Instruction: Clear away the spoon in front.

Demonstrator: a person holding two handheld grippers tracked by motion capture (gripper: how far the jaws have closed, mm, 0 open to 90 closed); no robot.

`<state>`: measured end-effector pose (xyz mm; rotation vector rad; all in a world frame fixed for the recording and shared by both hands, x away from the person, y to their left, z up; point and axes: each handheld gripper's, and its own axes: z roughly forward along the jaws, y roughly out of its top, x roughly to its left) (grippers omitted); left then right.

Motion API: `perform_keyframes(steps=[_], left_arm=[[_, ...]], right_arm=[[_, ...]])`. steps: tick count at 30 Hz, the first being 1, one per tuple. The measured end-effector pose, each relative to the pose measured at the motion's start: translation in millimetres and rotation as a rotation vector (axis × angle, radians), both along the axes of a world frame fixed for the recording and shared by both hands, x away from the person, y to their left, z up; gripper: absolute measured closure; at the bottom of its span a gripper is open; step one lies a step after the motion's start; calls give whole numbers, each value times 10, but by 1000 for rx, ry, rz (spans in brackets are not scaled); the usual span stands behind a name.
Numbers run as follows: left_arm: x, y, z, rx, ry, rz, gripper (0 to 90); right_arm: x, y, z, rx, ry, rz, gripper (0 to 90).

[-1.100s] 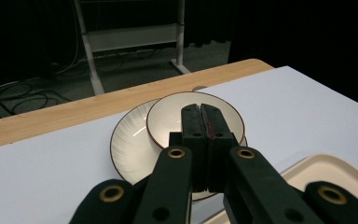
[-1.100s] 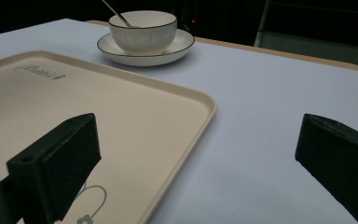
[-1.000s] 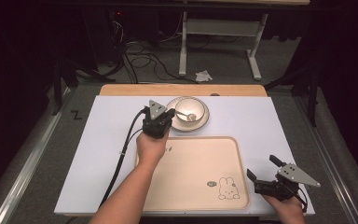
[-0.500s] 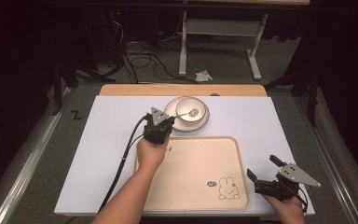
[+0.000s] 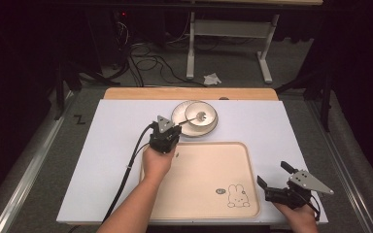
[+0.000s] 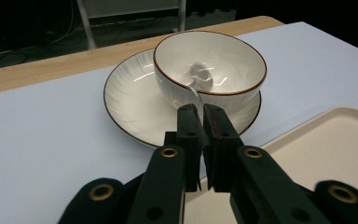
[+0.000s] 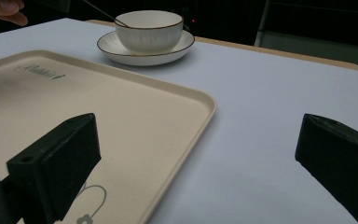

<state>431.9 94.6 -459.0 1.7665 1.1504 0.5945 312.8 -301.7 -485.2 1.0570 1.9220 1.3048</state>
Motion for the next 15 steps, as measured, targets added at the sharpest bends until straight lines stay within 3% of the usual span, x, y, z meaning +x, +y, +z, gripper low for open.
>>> perform_keyframes(steps=[4, 8, 15], left_arm=[[29, -11, -11, -5, 4, 0, 800], [61, -7, -14, -36, 11, 17, 688], [198, 26, 107, -51, 5, 51, 562]], right_arm=[[4, -3, -6, -1, 1, -1, 6], [4, -4, -7, -1, 2, -3, 6], [14, -11, -17, -1, 4, 0, 6]])
